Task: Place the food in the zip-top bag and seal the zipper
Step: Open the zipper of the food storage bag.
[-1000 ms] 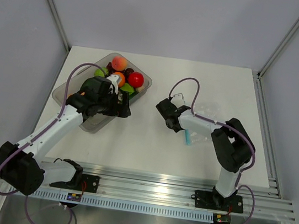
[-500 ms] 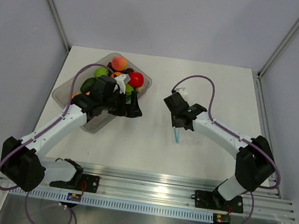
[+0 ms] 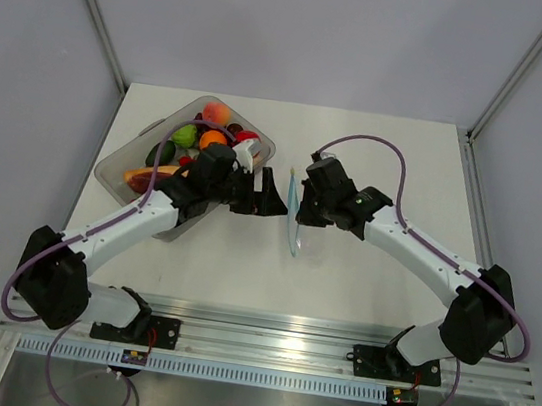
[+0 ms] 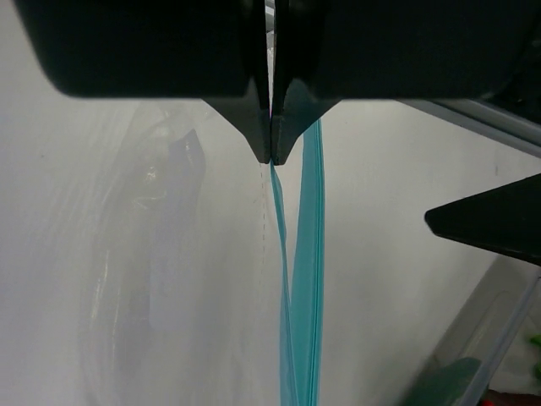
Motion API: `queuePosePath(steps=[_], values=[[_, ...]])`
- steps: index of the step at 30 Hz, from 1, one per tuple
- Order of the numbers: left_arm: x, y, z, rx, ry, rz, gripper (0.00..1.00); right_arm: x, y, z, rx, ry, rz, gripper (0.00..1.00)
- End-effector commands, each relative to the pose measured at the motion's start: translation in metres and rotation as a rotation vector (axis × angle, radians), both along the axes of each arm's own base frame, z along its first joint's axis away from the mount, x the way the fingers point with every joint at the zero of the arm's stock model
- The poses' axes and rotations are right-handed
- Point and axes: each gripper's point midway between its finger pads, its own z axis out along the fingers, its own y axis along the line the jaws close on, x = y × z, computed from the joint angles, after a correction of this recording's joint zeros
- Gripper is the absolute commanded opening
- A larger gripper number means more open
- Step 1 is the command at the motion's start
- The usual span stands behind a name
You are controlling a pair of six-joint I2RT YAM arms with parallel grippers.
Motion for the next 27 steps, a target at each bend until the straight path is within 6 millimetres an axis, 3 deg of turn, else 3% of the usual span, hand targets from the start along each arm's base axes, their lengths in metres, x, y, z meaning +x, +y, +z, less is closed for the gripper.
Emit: queuePosePath(steps=[1,9,13,14,16,19,20,27], values=[[0.013,-0.008,0.007,-0.032,-0.045,0.028,0.86,-0.004,0.022,0.035,0.154,-0.024,0.013,0.0],[0.016,-0.023,-0.021,0.015,0.008,0.029,0.74,-0.008,0.024,0.042,0.186,-0.015,0.01,0.0],[0.016,-0.027,-0.031,0.027,0.036,0.03,0.52,-0.01,0.019,0.04,0.166,-0.006,-0.005,0.0],[0.016,-0.026,-0.032,0.03,0.038,0.034,0.41,-0.008,0.016,0.04,0.157,-0.011,-0.017,0.0],[0.016,-0.023,-0.033,0.044,0.036,0.043,0.31,-0.009,0.01,0.034,0.136,0.0,-0.041,0.0],[0.017,-0.019,-0.033,0.082,0.032,0.042,0.04,-0.01,0.001,0.029,0.104,0.003,-0.079,0.0],[0.017,-0.017,-0.033,0.097,0.028,0.042,0.0,-0.011,-0.001,0.028,0.099,0.002,-0.085,0.0],[0.016,-0.006,-0.038,0.183,0.025,0.035,0.0,-0.009,-0.014,0.038,0.085,-0.034,-0.141,0.0]])
